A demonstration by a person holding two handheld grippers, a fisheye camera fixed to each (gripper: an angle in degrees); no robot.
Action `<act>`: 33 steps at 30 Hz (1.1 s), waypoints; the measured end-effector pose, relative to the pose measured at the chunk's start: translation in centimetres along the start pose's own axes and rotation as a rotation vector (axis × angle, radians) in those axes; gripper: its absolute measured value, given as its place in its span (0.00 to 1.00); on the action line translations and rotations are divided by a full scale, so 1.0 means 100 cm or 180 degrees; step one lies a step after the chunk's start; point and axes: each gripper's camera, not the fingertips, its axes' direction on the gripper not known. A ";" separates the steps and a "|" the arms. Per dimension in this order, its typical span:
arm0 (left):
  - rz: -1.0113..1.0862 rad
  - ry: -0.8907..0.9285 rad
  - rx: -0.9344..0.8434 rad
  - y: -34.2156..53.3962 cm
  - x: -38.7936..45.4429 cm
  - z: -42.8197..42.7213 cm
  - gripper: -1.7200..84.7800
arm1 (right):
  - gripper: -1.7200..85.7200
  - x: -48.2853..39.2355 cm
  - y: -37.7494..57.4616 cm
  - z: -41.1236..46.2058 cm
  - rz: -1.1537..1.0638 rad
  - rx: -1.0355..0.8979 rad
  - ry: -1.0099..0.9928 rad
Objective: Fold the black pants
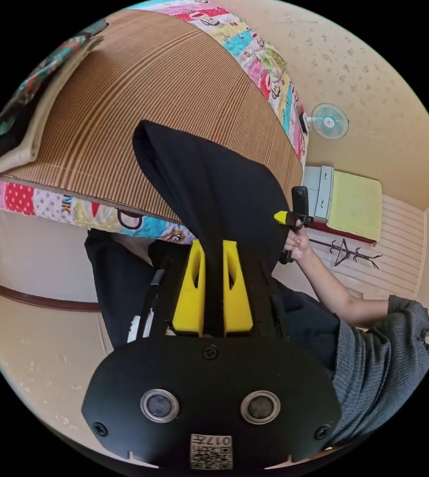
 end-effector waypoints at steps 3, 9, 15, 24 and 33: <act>0.0132 -0.0091 0.0191 0.006 -0.005 -0.071 0.09 | 0.08 -0.045 -0.055 0.054 -0.0331 -0.0089 0.0021; 0.0532 -0.0537 0.0638 0.012 -0.014 -0.255 0.09 | 0.08 -0.136 -0.185 0.187 -0.0769 0.0039 -0.0047; 0.0249 -0.1031 0.0928 -0.043 -0.072 -0.388 0.12 | 0.09 -0.128 -0.303 0.287 -0.0181 0.0570 0.0440; -0.1302 -0.0288 0.1013 -0.020 -0.253 -0.262 0.13 | 0.03 -0.034 -0.162 0.239 0.0393 0.0784 0.1052; -0.0593 -0.0731 0.1959 0.028 -0.166 -0.148 0.04 | 0.03 -0.089 0.219 0.145 0.1786 0.3340 0.1802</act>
